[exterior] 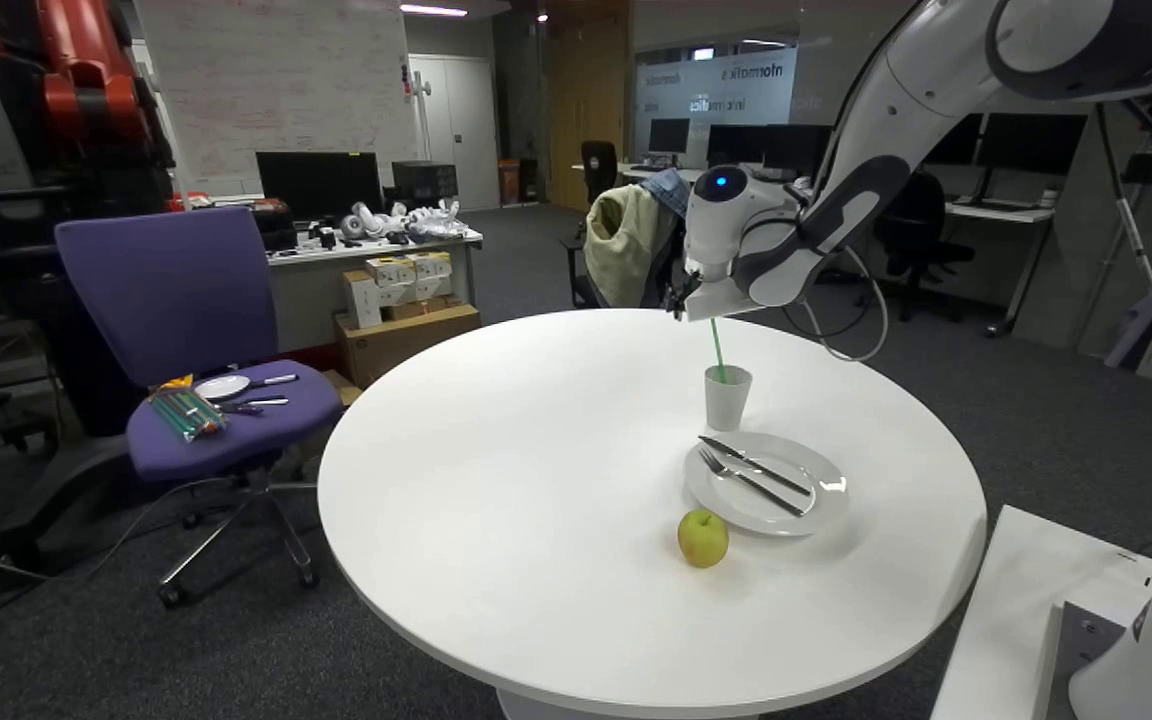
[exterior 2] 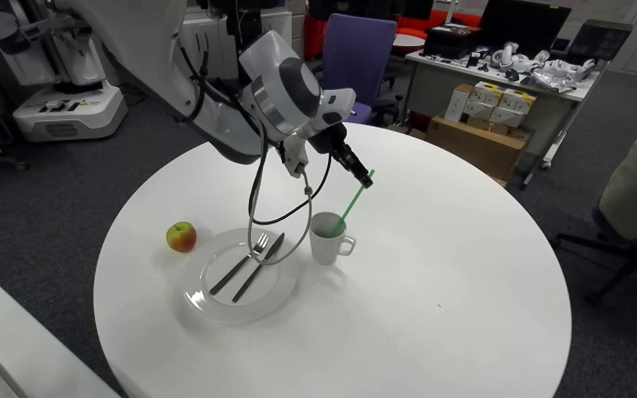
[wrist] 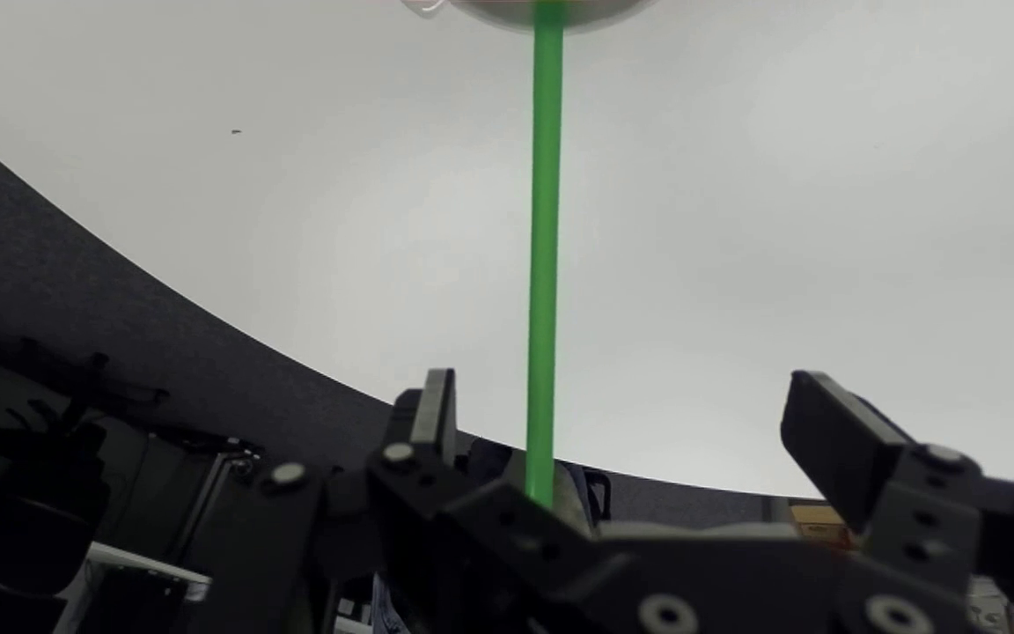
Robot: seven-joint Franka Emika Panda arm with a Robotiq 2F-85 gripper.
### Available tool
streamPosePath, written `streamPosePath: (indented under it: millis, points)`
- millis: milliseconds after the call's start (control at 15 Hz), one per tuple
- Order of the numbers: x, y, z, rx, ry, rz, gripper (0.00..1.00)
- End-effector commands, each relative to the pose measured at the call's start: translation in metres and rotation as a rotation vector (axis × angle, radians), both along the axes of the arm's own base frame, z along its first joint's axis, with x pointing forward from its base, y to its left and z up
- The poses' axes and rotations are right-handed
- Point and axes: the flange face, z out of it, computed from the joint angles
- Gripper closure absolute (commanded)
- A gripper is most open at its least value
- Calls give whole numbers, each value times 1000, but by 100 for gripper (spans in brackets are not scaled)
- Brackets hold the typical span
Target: Remove the green straw from the white mug and put it on the table
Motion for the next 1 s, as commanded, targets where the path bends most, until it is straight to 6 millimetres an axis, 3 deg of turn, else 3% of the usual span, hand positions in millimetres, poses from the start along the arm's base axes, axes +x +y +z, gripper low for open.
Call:
streamPosePath:
  millis: [0, 67, 133, 200, 667, 867, 933]
  points:
    - [11, -11, 1, -62, 20, 24, 0]
    - [12, -14, 1, -67, 21, 23, 0]
    - [13, -17, -1, -67, 26, 20, 10]
    - [13, -19, -2, -68, 29, 14, 26]
    - [9, -29, 6, -64, 31, -39, 79]
    - [6, -25, 18, -22, 15, -58, 99]
    - [6, -24, 23, -7, 10, -62, 100]
